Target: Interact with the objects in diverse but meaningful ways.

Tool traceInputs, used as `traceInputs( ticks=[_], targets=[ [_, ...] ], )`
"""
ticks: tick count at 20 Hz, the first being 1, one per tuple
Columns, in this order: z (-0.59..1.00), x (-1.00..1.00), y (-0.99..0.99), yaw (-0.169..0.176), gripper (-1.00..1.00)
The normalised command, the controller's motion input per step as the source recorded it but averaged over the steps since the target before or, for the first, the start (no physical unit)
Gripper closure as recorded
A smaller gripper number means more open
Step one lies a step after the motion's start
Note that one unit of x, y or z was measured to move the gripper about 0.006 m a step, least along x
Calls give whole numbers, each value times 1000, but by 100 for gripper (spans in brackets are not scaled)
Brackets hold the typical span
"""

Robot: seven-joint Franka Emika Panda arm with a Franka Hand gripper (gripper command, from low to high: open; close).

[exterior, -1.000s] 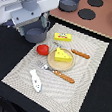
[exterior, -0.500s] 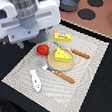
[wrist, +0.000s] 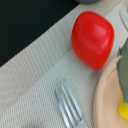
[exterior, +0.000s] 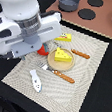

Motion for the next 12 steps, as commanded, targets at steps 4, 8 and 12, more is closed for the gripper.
traceInputs(
  ticks=[4,8,12],
  targets=[
    [-71,405,-435,0,-100],
    [-161,284,-402,0,-100],
    [-263,156,-224,0,-100]
  ],
)
